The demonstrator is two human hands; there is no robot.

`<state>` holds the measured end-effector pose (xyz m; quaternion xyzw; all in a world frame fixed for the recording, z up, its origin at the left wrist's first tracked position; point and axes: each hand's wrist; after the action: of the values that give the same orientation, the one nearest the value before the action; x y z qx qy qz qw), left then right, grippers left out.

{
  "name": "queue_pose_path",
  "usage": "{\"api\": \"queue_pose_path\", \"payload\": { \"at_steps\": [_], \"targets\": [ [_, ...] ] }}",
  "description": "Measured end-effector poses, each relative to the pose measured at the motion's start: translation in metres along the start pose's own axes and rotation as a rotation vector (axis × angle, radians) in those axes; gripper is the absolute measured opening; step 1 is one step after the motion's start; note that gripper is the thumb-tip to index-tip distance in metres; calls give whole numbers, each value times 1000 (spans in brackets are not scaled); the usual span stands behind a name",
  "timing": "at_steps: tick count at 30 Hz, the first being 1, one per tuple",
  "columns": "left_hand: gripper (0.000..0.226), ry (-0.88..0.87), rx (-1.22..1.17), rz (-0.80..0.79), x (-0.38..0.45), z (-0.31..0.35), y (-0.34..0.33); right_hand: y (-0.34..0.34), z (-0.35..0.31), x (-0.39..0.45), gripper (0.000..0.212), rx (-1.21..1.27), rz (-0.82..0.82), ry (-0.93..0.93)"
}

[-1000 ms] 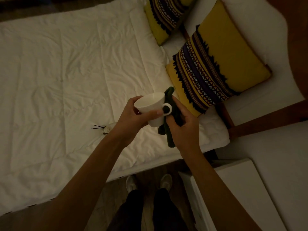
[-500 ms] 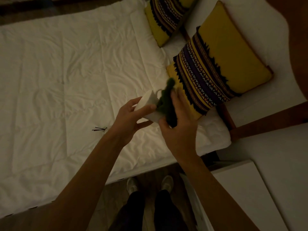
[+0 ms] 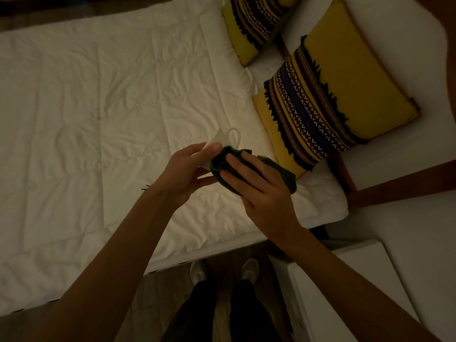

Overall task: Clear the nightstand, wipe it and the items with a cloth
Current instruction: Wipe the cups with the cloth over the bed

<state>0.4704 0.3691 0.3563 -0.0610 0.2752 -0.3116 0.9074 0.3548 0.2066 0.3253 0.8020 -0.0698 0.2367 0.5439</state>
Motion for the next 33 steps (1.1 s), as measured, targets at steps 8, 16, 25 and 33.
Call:
{"api": "queue_pose_path", "payload": {
  "at_steps": [8, 16, 25, 33],
  "targets": [
    [55, 34, 18, 11, 1, 1, -5, -8, -3, 9, 43, -11, 28, -48],
    [42, -11, -330, 27, -8, -17, -19, -6, -5, 3, 64, 804, 33, -629],
    [60, -224, 107, 184, 9, -17, -34, -4, -3, -1, 43, 1187, -111, -1061],
    [73, -231, 313, 238, 14, -39, -8, -4, 15, -28, 57, 1088, -283, -997]
  ]
}}
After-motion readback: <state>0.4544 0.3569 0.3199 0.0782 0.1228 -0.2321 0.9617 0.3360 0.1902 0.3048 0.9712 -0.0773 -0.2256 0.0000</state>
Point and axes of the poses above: each hand's wrist, its own x-axis towards the middle knuckle, its own y-axis out of the back of the hand, z = x × y, and after that the axes turned 9 degrees about -z, right-handed
